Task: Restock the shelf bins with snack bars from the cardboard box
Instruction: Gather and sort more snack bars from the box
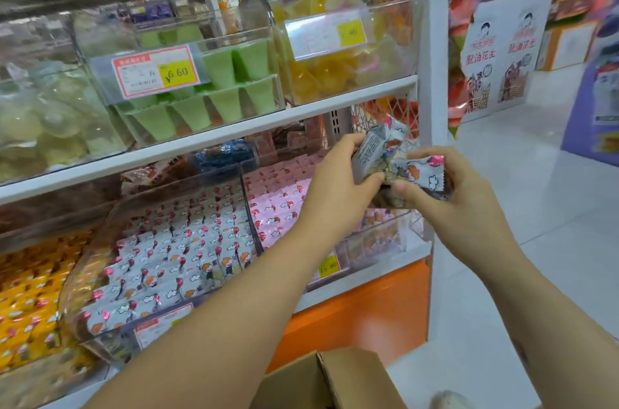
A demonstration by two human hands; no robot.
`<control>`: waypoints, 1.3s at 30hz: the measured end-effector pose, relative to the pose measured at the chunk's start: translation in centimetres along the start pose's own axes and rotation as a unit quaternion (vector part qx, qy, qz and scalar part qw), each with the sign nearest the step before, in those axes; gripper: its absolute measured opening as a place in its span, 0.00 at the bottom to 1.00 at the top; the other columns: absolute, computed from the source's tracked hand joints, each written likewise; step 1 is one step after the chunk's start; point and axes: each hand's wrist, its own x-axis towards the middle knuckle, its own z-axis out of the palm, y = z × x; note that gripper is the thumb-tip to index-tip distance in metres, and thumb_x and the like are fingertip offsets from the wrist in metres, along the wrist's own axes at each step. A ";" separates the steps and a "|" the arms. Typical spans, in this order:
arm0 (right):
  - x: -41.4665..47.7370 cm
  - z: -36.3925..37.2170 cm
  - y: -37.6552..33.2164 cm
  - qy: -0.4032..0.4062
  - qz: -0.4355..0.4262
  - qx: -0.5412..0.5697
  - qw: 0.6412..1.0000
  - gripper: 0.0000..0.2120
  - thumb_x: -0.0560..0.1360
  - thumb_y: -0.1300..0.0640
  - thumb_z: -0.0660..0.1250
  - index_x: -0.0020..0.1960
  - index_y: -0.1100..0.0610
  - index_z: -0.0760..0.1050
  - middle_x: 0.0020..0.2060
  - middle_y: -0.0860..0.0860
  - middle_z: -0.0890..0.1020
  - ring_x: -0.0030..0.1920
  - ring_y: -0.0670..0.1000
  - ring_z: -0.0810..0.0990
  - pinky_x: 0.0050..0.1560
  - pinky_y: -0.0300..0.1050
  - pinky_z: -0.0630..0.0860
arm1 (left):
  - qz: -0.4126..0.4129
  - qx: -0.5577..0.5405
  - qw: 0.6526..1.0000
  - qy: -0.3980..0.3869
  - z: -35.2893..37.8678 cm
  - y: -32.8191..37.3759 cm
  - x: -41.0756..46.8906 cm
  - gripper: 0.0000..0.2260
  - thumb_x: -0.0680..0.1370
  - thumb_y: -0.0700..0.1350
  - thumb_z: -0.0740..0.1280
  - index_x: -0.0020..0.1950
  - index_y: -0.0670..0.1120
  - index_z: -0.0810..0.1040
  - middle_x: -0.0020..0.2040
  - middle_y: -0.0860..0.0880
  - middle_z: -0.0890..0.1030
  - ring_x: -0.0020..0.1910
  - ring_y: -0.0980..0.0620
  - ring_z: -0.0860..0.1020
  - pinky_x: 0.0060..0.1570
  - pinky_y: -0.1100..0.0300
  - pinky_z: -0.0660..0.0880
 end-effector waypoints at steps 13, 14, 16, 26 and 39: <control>3.8 -3.4 4.6 0.009 0.037 -0.172 0.984 0.17 0.71 0.60 0.73 0.53 0.47 0.70 0.42 0.39 0.77 0.37 0.32 0.77 0.35 0.23 0.70 | -0.133 -0.104 0.985 0.033 3.7 -4.1 3.1 0.21 0.74 0.50 0.72 0.61 0.50 0.66 0.54 0.53 0.77 0.48 0.54 0.77 0.45 0.59 0.72; 3.8 -3.5 4.6 -0.005 0.031 -0.182 0.983 0.16 0.71 0.59 0.73 0.52 0.47 0.71 0.41 0.38 0.77 0.37 0.31 0.77 0.35 0.22 0.69 | -0.130 -0.103 0.985 0.052 3.6 -4.3 2.9 0.20 0.74 0.49 0.72 0.60 0.51 0.66 0.52 0.55 0.77 0.49 0.54 0.76 0.47 0.59 0.73; 3.8 -3.5 4.4 -0.027 0.017 -0.204 0.978 0.14 0.70 0.59 0.74 0.52 0.48 0.73 0.41 0.37 0.77 0.38 0.30 0.76 0.37 0.21 0.69 | -0.121 -0.103 0.984 0.082 3.3 -4.5 2.5 0.20 0.74 0.47 0.72 0.59 0.52 0.65 0.49 0.57 0.76 0.48 0.58 0.76 0.45 0.63 0.73; 1.7 -0.4 -0.7 -0.024 -0.093 -0.157 0.983 0.16 0.70 0.57 0.73 0.53 0.42 0.75 0.44 0.31 0.77 0.45 0.30 0.77 0.46 0.22 0.70 | -0.053 -0.129 0.986 0.096 -0.2 -3.4 -0.8 0.14 0.76 0.48 0.69 0.58 0.55 0.69 0.51 0.60 0.78 0.50 0.66 0.77 0.50 0.68 0.73; 0.8 10.3 -6.4 -0.214 -0.126 -0.203 0.947 0.21 0.73 0.51 0.70 0.64 0.51 0.72 0.54 0.38 0.72 0.53 0.30 0.64 0.49 0.19 0.60 | -0.084 0.008 0.995 0.060 -14.7 -5.8 -8.0 0.16 0.75 0.51 0.70 0.60 0.58 0.70 0.56 0.59 0.78 0.56 0.59 0.77 0.57 0.57 0.74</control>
